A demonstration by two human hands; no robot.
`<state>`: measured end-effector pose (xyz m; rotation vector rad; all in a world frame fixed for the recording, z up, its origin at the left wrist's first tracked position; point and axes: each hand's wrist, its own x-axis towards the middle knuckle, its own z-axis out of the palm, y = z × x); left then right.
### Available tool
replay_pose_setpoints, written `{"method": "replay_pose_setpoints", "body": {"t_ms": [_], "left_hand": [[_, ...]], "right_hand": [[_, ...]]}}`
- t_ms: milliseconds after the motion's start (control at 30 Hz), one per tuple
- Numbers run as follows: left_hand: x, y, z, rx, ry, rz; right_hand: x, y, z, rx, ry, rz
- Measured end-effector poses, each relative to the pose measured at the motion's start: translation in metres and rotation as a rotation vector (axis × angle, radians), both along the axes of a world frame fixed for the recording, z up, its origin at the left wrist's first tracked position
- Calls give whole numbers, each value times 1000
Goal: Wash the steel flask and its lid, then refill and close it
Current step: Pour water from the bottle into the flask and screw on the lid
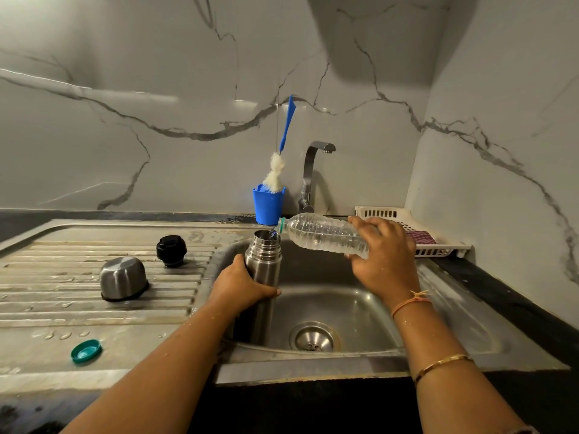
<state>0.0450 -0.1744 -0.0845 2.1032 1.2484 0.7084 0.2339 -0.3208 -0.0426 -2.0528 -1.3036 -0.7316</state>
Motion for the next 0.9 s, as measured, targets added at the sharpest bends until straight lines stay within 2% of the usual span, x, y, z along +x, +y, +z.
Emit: {"method": "replay_pose_setpoints", "body": {"t_ms": [900], "left_hand": [[0,-3,2,-8,-22,-2]], "right_hand": [[0,1,0,7,-30,1]]}}
